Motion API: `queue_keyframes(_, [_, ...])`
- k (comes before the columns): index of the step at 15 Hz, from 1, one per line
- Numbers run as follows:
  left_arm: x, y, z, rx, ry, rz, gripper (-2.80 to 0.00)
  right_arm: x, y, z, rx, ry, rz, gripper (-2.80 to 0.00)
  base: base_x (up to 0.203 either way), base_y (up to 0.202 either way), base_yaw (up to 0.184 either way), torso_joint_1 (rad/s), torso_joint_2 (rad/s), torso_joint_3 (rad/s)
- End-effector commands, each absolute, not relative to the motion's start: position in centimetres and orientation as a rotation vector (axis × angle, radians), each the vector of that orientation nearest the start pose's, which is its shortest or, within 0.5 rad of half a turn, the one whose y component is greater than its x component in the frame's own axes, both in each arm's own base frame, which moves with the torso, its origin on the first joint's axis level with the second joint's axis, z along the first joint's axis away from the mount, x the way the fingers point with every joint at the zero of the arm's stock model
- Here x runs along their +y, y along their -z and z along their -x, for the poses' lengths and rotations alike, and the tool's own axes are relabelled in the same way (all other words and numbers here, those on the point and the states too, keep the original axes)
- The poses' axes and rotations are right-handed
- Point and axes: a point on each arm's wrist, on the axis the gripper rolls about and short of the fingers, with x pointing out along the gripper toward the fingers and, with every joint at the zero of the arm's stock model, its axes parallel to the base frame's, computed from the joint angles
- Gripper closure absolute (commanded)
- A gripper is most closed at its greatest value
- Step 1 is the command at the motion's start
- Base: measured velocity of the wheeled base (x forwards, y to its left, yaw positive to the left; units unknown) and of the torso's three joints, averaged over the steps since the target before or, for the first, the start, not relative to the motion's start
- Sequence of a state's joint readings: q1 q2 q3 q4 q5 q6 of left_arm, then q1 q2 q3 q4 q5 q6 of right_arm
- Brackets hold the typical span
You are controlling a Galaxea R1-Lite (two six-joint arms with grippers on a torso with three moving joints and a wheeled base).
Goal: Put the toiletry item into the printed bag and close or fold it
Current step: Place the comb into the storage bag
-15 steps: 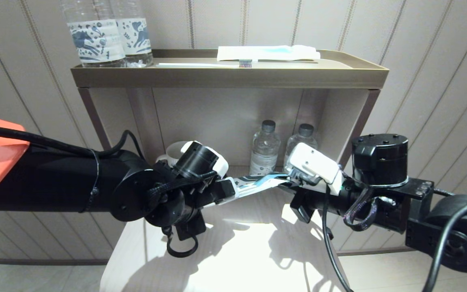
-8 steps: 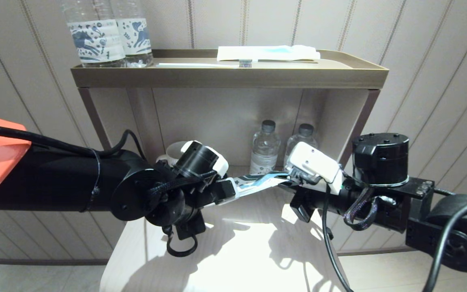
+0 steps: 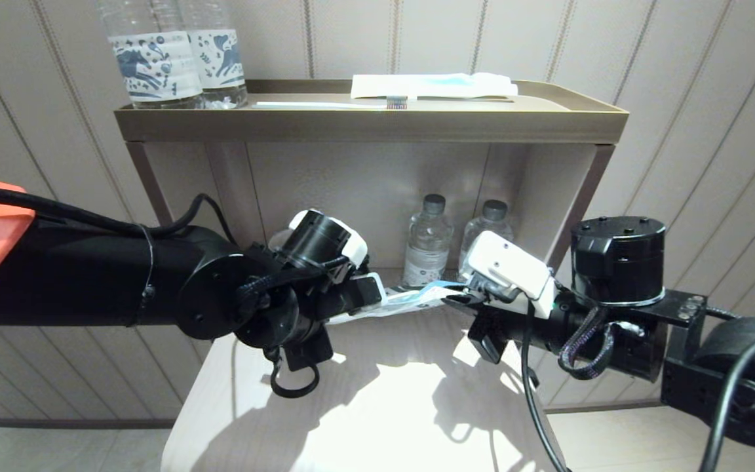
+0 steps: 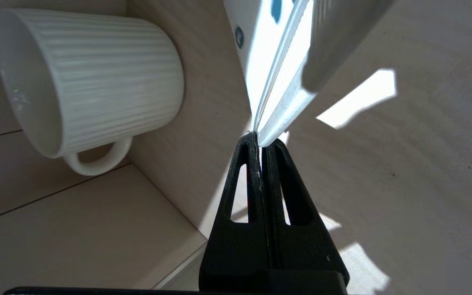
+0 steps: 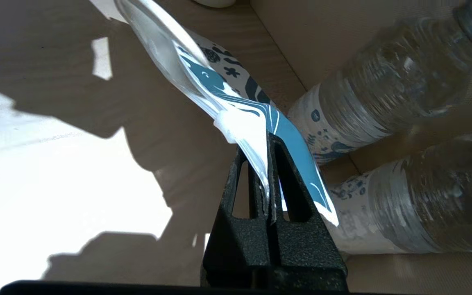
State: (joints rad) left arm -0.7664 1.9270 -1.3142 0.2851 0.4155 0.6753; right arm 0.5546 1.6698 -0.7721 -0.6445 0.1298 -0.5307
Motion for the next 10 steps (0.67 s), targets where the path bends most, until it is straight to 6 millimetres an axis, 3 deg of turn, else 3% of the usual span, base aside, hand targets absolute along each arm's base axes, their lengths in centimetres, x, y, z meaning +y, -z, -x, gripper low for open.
queue_keyframes(1, [-23.7, -17.0, -25.9, 0.614, 0.58, -1.136, 0.0, 16.2, -18.5, -24.8, 0.056, -0.748, 0.56, 0.0, 0.0, 0.0, 0.0, 0.0, 0.0, 0.0])
queue_keyframes(5, [-23.0, -17.6, -25.2, 0.648, 0.591, -1.157, 0.0, 16.9, -19.4, -23.4, 0.086, -0.795, 0.532, 0.0, 0.0, 0.0, 0.0, 0.0, 0.0, 0.0])
queue_keyframes(10, [-22.5, -18.7, -24.7, 0.624, 0.593, -1.167, 0.0, 17.1, -19.9, -23.7, 0.092, -0.791, 0.489, 0.0, 0.0, 0.0, 0.0, 0.0, 0.0, 0.0])
